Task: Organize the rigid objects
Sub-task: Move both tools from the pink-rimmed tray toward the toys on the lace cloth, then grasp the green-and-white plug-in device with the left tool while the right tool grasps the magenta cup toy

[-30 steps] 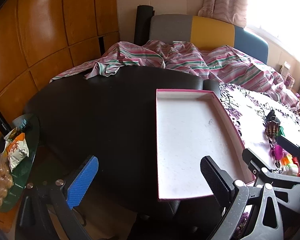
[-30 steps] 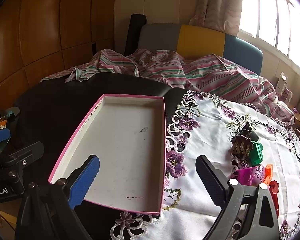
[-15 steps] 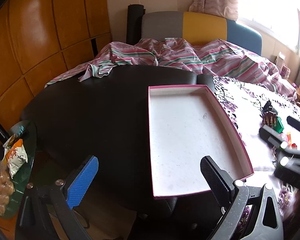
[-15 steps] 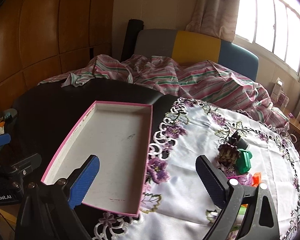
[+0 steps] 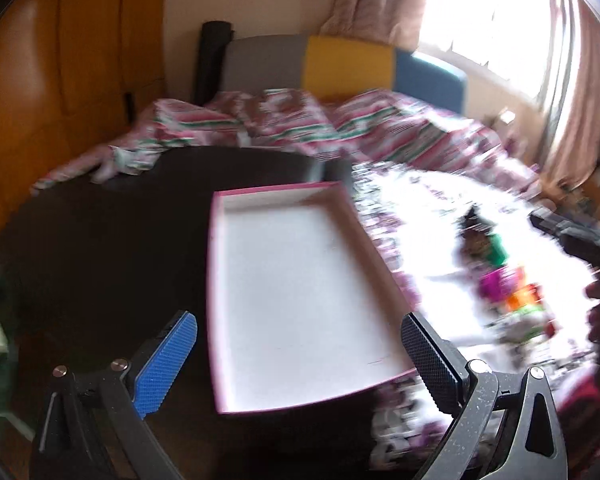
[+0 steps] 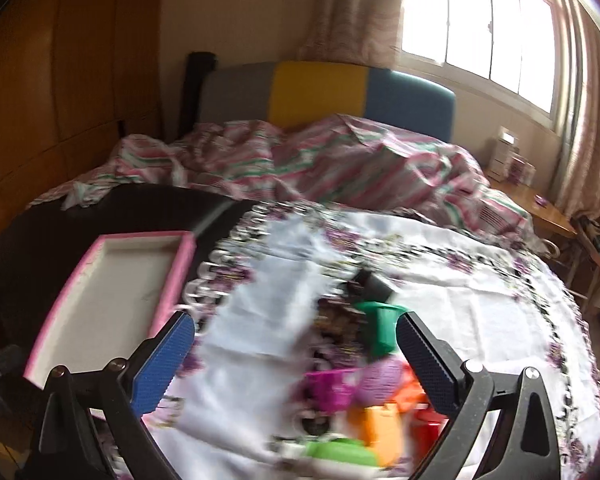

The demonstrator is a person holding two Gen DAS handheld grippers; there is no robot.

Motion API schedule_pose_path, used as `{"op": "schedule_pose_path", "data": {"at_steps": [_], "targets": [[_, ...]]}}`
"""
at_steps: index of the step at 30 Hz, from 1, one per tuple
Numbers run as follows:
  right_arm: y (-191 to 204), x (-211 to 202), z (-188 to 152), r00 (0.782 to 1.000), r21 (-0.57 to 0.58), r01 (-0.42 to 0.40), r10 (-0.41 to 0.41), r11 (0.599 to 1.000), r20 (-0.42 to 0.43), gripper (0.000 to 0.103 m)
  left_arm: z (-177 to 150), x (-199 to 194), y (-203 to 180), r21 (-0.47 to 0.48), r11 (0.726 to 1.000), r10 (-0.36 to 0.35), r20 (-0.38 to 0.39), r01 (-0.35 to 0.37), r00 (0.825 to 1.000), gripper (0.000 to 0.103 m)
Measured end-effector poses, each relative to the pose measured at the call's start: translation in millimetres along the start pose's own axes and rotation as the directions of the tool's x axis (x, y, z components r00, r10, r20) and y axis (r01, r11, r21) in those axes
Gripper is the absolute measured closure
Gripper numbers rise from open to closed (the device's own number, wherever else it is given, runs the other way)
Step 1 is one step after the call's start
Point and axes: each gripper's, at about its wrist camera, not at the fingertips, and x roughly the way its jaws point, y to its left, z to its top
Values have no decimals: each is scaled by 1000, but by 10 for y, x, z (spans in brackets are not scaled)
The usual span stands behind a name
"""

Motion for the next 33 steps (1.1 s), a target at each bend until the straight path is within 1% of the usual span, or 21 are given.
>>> {"op": "schedule_pose_path", "data": {"at_steps": [3, 4, 6, 7, 8, 9, 10, 12, 14, 15, 16, 19, 21, 22, 23, 24, 25, 26, 28, 31, 33], "targets": [[-526, 145, -66, 998, 149, -4, 13, 989, -59, 0, 58, 92, -109, -24, 996, -92, -46, 91, 995, 0], [-694, 174, -120, 998, 201, 0, 12, 980, -61, 0, 86, 152, -170, -28, 990, -137, -77, 136, 988, 0], [-965, 189, -274, 998, 302, 24, -7, 953, -60, 0, 105, 220, -249, -31, 982, -189, -112, 187, 976, 0], [-1098, 210, -352, 997, 366, 20, 10, 930, -78, 0, 119, 281, -329, -20, 974, -226, -137, 225, 965, 0], [-1227, 223, -393, 995, 444, -10, 53, 896, -84, 0, 127, 327, -424, -5, 967, -252, -157, 255, 955, 0], [-1323, 193, -414, 996, 499, -43, 78, 865, -49, 0, 130, 350, -515, 10, 965, -259, -157, 264, 953, 0], [-1375, 165, -423, 997, 522, -49, 75, 851, -30, 0, 141, 376, -605, 34, 964, -255, -160, 264, 954, 0], [-1434, 140, -438, 998, 536, -35, 56, 843, -23, 0, 127, 447, -825, 90, 959, -250, -180, 269, 951, 0], [-1451, 146, -443, 996, 557, -64, 85, 828, -12, 0, 100, 580, -1060, 129, 945, -269, -219, 301, 938, 0], [-1450, 137, -441, 996, 556, -65, 85, 828, -11, 0, 78, 643, -1151, 145, 935, -285, -238, 325, 928, 1], [-1441, 129, -430, 997, 551, -58, 77, 832, -11, 0, 56, 671, -1262, 171, 918, -308, -258, 357, 916, 1], [-1438, 110, -407, 997, 550, -64, 73, 833, 5, 0, 12, 832, -1602, 294, 872, -315, -276, 392, 908, 5], [-1450, 109, -410, 997, 555, -64, 75, 829, 3, 0, -3, 900, -1809, 365, 823, -334, -309, 436, 890, 10], [-1457, 120, -411, 997, 557, -63, 75, 828, 2, 0, -24, 937, -1960, 409, 785, -348, -330, 465, 877, 12], [-1461, 124, -412, 997, 558, -65, 77, 827, 1, 0, -39, 940, -2046, 435, 758, -359, -341, 485, 869, 13], [-1469, 126, -413, 997, 559, -64, 77, 827, 1, 0, -64, 956, -2179, 477, 721, -369, -351, 504, 861, 13], [-1475, 129, -414, 997, 560, -62, 76, 826, -1, 0, -82, 967, -2256, 503, 697, -372, -356, 511, 857, 13], [-1482, 131, -419, 997, 562, -62, 77, 825, -3, 0, -114, 1001, -2377, 538, 665, -369, -366, 518, 854, 13], [-1501, 135, -427, 996, 571, -69, 85, 818, -2, 0, -158, 1071, -2543, 563, 622, -372, -399, 544, 838, 13], [-1542, 148, -443, 996, 585, -69, 88, 808, -5, 0, -202, 1195, -2700, 581, 595, -364, -421, 555, 831, 13], [-1571, 156, -455, 996, 597, -68, 89, 799, -6, 0, -210, 1269, -2766, 579, 590, -360, -436, 563, 825, 13]]}}
